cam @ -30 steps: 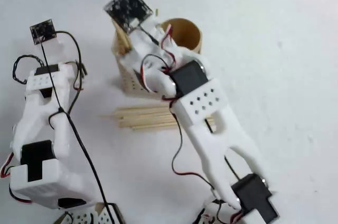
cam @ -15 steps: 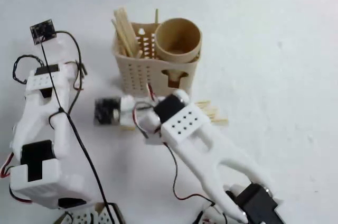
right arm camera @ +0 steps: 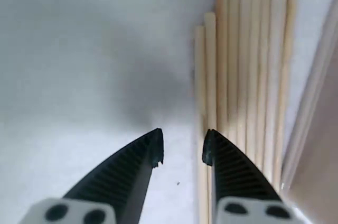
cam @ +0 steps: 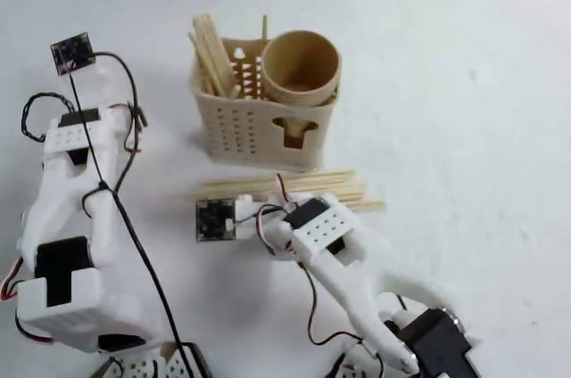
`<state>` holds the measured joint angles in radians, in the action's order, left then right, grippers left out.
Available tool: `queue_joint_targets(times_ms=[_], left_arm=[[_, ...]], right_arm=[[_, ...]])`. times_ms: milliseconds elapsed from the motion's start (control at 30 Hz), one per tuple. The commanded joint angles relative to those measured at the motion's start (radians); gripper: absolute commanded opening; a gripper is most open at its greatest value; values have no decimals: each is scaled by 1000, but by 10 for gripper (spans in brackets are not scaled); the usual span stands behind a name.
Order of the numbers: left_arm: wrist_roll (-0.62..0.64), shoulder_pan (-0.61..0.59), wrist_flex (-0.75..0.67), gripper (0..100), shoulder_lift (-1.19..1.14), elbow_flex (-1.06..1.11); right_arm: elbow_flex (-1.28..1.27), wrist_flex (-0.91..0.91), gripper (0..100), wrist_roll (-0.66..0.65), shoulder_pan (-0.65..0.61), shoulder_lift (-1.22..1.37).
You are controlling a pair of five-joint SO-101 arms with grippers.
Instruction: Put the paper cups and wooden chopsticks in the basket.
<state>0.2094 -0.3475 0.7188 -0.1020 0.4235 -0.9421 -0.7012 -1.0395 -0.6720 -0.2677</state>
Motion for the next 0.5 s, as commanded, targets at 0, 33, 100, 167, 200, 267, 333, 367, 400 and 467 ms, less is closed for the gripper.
queue_joint_targets(times_ms=[0, 33, 100, 167, 200, 267, 333, 367, 400, 467], left_arm=[[6, 5, -18, 165, 27, -8], [6, 5, -18, 165, 27, -8], [6, 5, -18, 165, 27, -6], [6, 5, -18, 165, 27, -6], [6, 5, -18, 165, 27, -6], [6, 5, -18, 165, 27, -6], [6, 5, -18, 165, 27, -6], [6, 5, -18, 165, 27, -6], [6, 5, -18, 165, 27, -8], [6, 5, -18, 165, 27, -9]], right_arm=[[6, 68, 136, 44, 47, -27], [11, 73, 136, 44, 51, -15], [32, 73, 136, 43, 56, 30], [64, 70, 134, 43, 56, 93], [81, 68, 134, 43, 58, 130], [115, 67, 134, 43, 58, 196], [144, 42, 129, 43, 59, 239], [163, 15, 115, 43, 64, 240], [176, -12, 93, 46, 68, 240], [196, -42, 43, 51, 74, 240]])
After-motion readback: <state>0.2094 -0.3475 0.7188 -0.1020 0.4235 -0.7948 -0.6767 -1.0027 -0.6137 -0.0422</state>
